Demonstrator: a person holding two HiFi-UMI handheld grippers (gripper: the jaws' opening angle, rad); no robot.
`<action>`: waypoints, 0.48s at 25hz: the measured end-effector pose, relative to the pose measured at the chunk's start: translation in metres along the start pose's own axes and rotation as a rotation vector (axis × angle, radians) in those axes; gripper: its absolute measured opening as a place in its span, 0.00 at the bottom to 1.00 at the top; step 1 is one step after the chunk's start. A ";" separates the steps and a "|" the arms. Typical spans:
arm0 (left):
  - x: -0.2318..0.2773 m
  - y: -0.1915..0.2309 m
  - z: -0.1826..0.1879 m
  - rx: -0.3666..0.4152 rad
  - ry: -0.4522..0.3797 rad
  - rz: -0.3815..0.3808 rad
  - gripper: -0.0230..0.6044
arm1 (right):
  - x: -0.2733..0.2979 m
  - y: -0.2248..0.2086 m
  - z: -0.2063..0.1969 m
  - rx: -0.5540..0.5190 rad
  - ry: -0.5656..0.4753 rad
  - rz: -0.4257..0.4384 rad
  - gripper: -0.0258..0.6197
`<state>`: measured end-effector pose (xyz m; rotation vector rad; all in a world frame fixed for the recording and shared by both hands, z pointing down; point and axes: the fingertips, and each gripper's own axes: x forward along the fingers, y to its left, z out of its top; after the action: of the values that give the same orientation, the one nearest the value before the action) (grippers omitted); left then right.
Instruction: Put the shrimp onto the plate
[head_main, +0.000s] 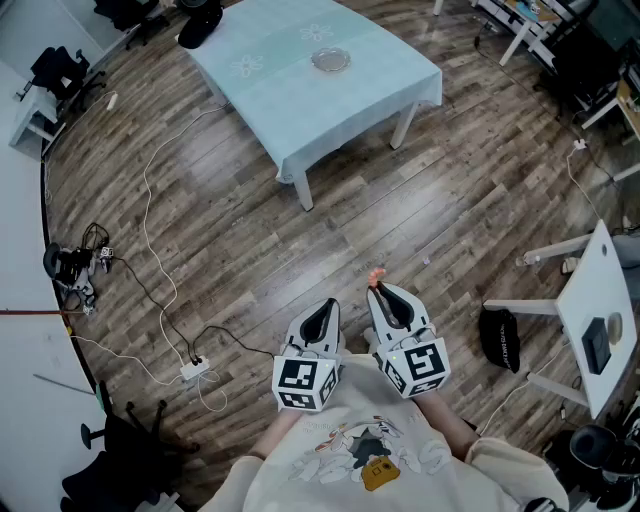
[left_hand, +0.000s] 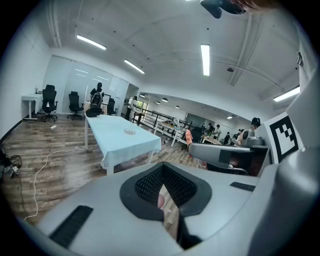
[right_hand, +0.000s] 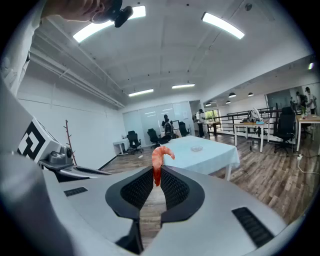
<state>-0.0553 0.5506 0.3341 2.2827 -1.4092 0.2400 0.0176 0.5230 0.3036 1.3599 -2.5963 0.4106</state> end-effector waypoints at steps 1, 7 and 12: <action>-0.001 -0.007 0.004 0.007 -0.012 0.005 0.05 | -0.007 -0.003 0.004 0.000 -0.014 -0.002 0.14; 0.012 -0.079 0.009 0.045 -0.030 -0.012 0.05 | -0.064 -0.037 0.013 -0.003 -0.050 -0.001 0.14; 0.027 -0.151 -0.005 0.124 0.007 -0.044 0.05 | -0.115 -0.080 0.002 0.025 -0.065 0.003 0.14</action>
<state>0.0904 0.5888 0.3063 2.4080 -1.3736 0.3296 0.1488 0.5683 0.2820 1.4002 -2.6540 0.4069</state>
